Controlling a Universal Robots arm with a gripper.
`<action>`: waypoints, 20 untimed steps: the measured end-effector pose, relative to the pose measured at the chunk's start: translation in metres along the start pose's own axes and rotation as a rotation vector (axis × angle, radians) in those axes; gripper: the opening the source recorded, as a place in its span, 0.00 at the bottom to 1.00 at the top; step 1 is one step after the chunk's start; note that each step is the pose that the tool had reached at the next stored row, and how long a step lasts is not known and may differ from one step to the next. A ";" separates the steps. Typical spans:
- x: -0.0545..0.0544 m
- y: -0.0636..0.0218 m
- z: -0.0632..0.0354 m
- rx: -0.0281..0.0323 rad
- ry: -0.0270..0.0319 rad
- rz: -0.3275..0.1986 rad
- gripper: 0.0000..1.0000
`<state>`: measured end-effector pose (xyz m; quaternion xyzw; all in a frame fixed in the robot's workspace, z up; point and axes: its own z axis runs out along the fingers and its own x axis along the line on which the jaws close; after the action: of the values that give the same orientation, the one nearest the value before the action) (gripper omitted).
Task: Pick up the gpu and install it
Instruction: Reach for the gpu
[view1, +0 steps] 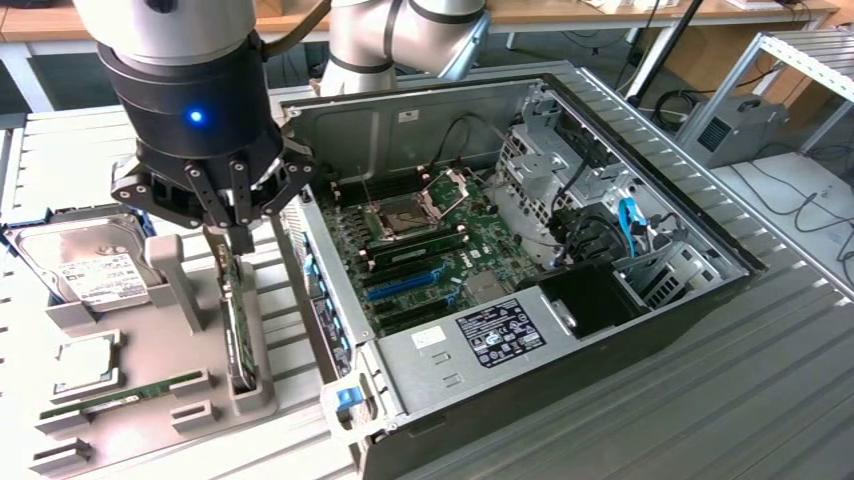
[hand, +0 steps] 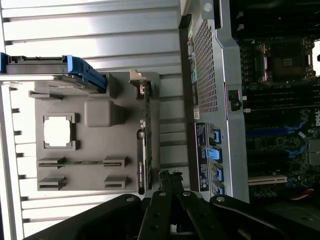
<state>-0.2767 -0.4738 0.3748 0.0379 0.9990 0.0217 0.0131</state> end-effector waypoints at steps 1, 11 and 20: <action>0.000 -0.0012 0.0001 0.0000 0.0000 0.000 0.11; -0.001 -0.0070 0.0004 0.0000 0.0000 0.000 0.11; -0.001 -0.0123 0.0007 0.0001 0.0001 0.000 0.11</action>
<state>-0.2767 -0.4861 0.3736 0.0378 0.9990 0.0216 0.0130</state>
